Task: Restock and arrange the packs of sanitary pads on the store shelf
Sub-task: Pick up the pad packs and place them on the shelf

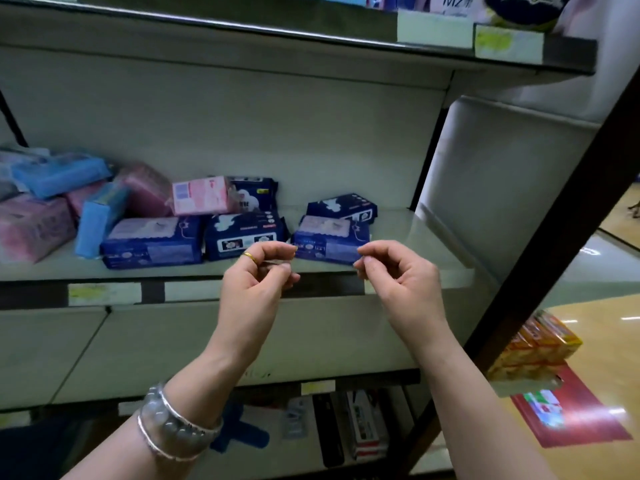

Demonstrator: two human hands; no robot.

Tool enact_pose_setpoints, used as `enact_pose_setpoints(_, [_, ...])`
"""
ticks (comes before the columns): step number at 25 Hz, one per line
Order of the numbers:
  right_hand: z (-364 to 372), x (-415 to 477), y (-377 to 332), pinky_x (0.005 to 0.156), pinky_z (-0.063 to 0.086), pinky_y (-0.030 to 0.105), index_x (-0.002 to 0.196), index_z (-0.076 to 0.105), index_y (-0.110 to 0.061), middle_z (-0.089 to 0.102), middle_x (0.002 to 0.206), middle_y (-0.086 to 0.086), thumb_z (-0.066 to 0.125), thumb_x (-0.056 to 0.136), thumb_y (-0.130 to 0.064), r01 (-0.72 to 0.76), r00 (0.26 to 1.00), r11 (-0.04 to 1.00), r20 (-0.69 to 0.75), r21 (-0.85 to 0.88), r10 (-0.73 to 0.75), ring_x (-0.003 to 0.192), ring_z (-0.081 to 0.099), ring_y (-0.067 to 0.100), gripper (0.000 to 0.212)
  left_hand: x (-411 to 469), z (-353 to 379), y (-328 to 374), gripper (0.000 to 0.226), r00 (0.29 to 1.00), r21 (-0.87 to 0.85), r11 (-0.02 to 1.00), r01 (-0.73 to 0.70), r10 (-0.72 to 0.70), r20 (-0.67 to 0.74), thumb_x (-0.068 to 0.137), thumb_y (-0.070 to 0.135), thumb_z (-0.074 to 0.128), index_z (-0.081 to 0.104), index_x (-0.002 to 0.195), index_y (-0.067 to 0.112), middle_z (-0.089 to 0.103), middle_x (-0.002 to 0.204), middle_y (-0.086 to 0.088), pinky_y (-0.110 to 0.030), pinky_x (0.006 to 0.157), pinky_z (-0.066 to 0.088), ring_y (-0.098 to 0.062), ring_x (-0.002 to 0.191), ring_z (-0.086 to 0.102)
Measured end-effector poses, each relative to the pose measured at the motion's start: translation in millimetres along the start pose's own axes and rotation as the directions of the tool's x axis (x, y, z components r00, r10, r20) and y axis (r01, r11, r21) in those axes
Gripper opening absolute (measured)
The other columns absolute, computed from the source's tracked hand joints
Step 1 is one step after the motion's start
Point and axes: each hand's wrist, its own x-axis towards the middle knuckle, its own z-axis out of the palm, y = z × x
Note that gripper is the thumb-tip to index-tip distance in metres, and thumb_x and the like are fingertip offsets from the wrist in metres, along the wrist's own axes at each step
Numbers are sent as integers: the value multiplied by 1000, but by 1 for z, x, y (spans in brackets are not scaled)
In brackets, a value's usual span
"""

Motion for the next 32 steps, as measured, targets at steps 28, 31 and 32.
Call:
enact_pose_setpoints(28, [30,141,48,71,53,22,94,62,-23,69,92,-2,80,67,-33,-310,899,894,206,-324,387,80,67,13,34,135,-18,-61,57,944,208,955,210,-254,211,85,7,63,38,134,24,48,117,6,-5,64,44,-1,83,52])
enact_pose_setpoints(31, [17,127,12,68,57,25,102,65,-15,73,92,5,82,64,-30,-398,852,916,356,-37,385,77,70,17,45,122,-15,-43,80,956,84,990,117,-135,260,78,13,70,25,142,28,48,120,11,-4,64,48,-3,96,55])
enact_pose_setpoints(32, [12,121,4,68,57,27,101,65,-13,74,91,7,81,65,-28,-437,832,898,400,43,385,77,70,18,42,117,-14,-35,86,956,28,996,86,-90,279,74,17,73,24,143,31,48,124,12,-8,67,51,-3,100,57])
